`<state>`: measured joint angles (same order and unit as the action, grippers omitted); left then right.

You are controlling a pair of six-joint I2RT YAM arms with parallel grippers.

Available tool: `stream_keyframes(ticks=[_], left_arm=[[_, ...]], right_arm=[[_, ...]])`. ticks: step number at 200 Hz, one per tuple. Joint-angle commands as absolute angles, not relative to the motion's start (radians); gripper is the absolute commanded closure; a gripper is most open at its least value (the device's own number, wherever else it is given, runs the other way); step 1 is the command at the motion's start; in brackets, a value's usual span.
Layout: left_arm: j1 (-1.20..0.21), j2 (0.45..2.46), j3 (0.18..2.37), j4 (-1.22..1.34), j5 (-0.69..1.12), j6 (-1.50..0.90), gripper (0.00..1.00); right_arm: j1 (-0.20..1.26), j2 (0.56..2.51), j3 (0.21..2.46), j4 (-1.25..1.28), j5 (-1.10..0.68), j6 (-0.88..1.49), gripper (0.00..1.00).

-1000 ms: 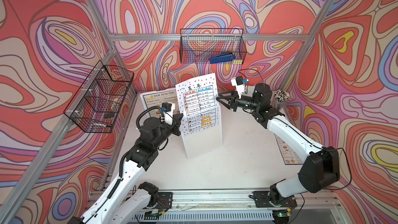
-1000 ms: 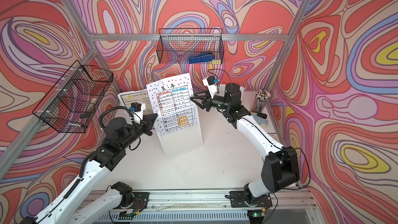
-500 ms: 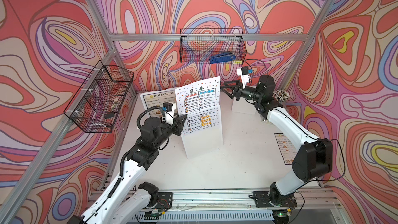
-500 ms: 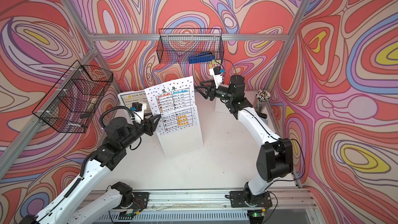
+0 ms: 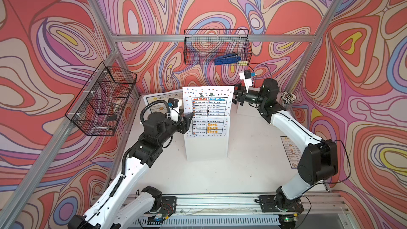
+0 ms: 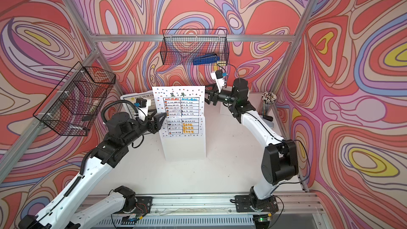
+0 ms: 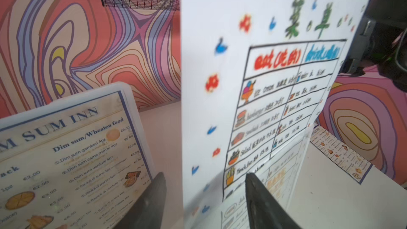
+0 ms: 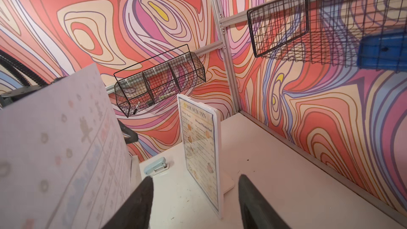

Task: Insert the menus into the narrow rack
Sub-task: Insert the menu into the narrow rack.

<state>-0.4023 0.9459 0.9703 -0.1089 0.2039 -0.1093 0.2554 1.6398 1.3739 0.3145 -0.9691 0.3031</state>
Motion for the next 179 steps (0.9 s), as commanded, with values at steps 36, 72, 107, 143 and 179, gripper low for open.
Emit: stream_keyframes(ticks=[36,72,107,143,179], left_arm=[[-0.348,0.981,1.083,-0.118,0.437,-0.07,0.41],[-0.309,1.009,1.129,-0.115,0.504,-0.077,0.42],[-0.29,1.038,1.167,-0.121,0.544,-0.075,0.46],[-0.286,1.042,1.171,-0.114,0.551,-0.073,0.58],[-0.282,1.047,1.171,-0.117,0.558,-0.073,0.67]], right_arm=[[0.148,1.521,1.273,0.434,-0.946,0.394,0.32],[0.147,1.478,1.241,0.45,-0.971,0.415,0.28],[0.184,1.475,1.261,0.427,-0.982,0.42,0.26],[0.219,1.503,1.286,0.394,-0.986,0.408,0.26],[0.244,1.494,1.268,0.382,-0.974,0.391,0.26]])
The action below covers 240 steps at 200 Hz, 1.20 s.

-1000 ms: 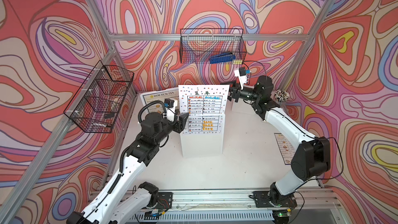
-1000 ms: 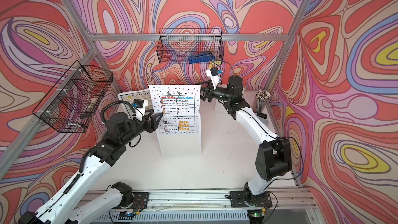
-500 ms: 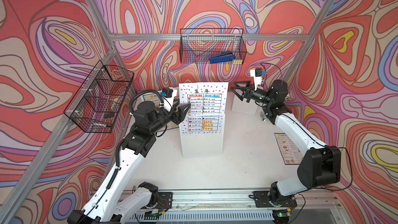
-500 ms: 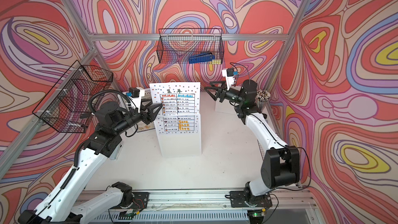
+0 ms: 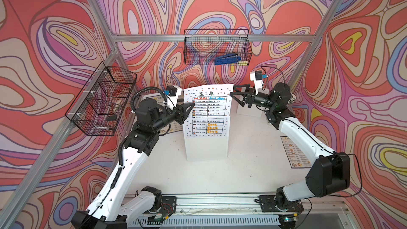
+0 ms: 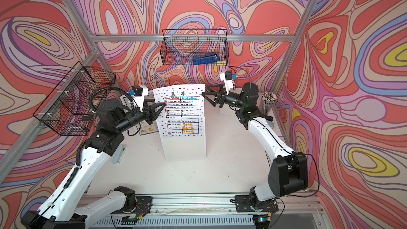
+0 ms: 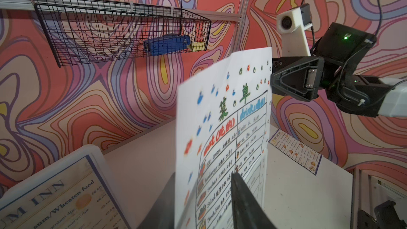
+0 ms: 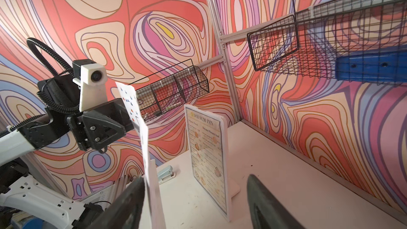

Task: Insert the menus into the narrow rack
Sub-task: Insert the menu into the narrow rack.

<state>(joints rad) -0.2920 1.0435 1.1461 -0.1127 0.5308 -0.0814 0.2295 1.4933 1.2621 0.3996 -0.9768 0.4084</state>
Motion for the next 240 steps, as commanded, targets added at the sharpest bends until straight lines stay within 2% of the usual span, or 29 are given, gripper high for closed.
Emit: stream_keyframes(ticks=[1,17,40,55,87,109,152,186,240], left_arm=[[-0.282,1.046,1.171,-0.118,0.558,-0.072,0.67],[-0.281,1.045,1.171,-0.118,0.558,-0.072,0.7],[-0.279,1.045,1.185,-0.129,0.545,-0.066,0.68],[-0.276,1.051,1.205,-0.146,0.523,-0.061,0.63],[-0.274,1.076,1.25,-0.167,0.541,-0.048,0.64],[-0.271,1.092,1.271,-0.175,0.545,-0.037,0.73],[-0.267,1.102,1.277,-0.186,0.538,-0.032,1.0],[-0.265,1.071,1.217,-0.155,0.52,-0.04,1.0],[-0.264,1.032,1.158,-0.148,0.506,-0.047,1.0]], right_arm=[[0.244,1.494,1.267,0.381,-0.974,0.39,0.26],[0.25,1.491,1.267,0.374,-0.974,0.386,0.31],[0.259,1.489,1.267,0.378,-0.982,0.39,0.42],[0.267,1.49,1.273,0.377,-0.981,0.39,0.43],[0.288,1.492,1.282,0.37,-0.986,0.381,0.49],[0.295,1.492,1.284,0.361,-0.982,0.375,0.57],[0.305,1.482,1.285,0.333,-0.981,0.356,0.84],[0.32,1.479,1.285,0.304,-0.983,0.332,1.0],[0.336,1.459,1.267,0.258,-0.986,0.286,1.0]])
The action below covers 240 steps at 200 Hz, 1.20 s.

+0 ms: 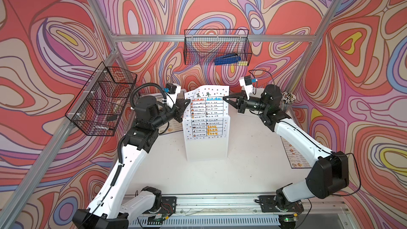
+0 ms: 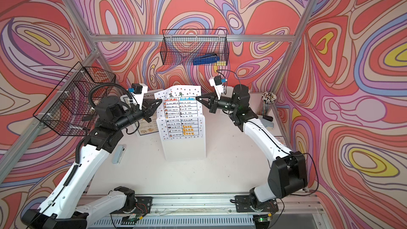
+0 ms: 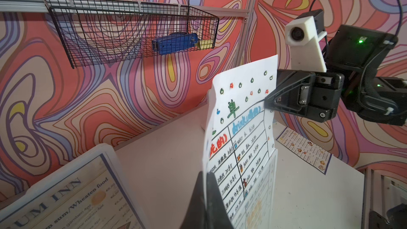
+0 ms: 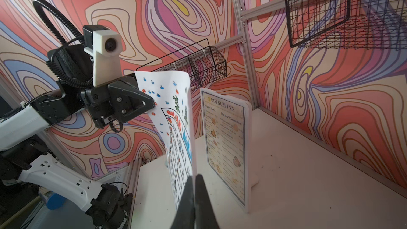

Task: Insert the menus into the narrow rack
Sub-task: Insert the menu into the narrow rack.

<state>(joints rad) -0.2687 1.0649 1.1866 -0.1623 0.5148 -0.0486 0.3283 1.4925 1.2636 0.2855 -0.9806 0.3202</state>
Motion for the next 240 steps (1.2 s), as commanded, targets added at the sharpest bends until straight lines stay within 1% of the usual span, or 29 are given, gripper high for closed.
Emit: stream_keyframes(ticks=[1,63,113,134,200,240], left_arm=[[-0.264,1.032,1.157,-0.147,0.506,-0.047,1.0],[-0.263,1.005,1.062,-0.09,0.518,-0.084,1.0],[-0.264,1.023,1.077,-0.084,0.547,-0.108,1.0],[-0.265,1.023,1.049,-0.064,0.556,-0.121,1.0],[-0.263,0.946,0.908,-0.01,0.524,-0.146,1.0],[-0.264,0.945,0.885,-0.002,0.532,-0.157,1.0]], right_arm=[[0.336,1.459,1.266,0.257,-0.986,0.285,1.0],[0.339,1.409,1.165,0.261,-0.989,0.259,1.0],[0.339,1.342,1.05,0.309,-0.957,0.271,1.0],[0.339,1.334,1.006,0.328,-0.939,0.278,1.0],[0.34,1.358,0.994,0.332,-0.929,0.281,1.0],[0.348,1.368,0.968,0.35,-0.916,0.279,1.0]])
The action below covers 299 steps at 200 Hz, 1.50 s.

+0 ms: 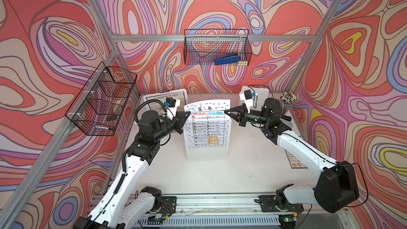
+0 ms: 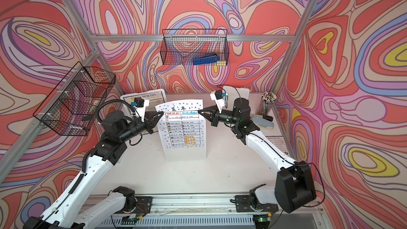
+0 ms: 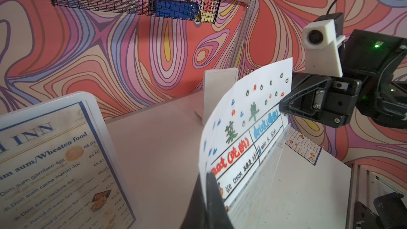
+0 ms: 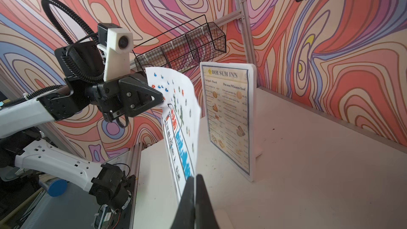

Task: Insert the menus into the narrow rack
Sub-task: Insert the menu into the narrow rack.

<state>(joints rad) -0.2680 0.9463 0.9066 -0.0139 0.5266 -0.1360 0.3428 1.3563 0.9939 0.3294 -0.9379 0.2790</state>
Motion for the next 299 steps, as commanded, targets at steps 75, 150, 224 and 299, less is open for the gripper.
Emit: stream_keyframes(ticks=[75,150,224,299], left_arm=[[-0.264,0.877,0.76,0.05,0.538,-0.194,1.0],[-0.264,0.906,0.848,-0.009,0.565,-0.186,0.67],[-0.263,0.929,0.965,-0.069,0.549,-0.149,0.85],[-0.264,0.943,0.976,-0.103,0.582,-0.143,1.0]], right_arm=[[0.364,1.31,0.868,0.396,-0.875,0.282,0.99],[0.365,1.236,1.132,0.082,-0.57,0.251,0.54],[0.492,1.493,1.567,-0.207,-0.466,0.151,0.55],[0.668,1.709,1.838,-0.467,-0.178,0.053,0.57]])
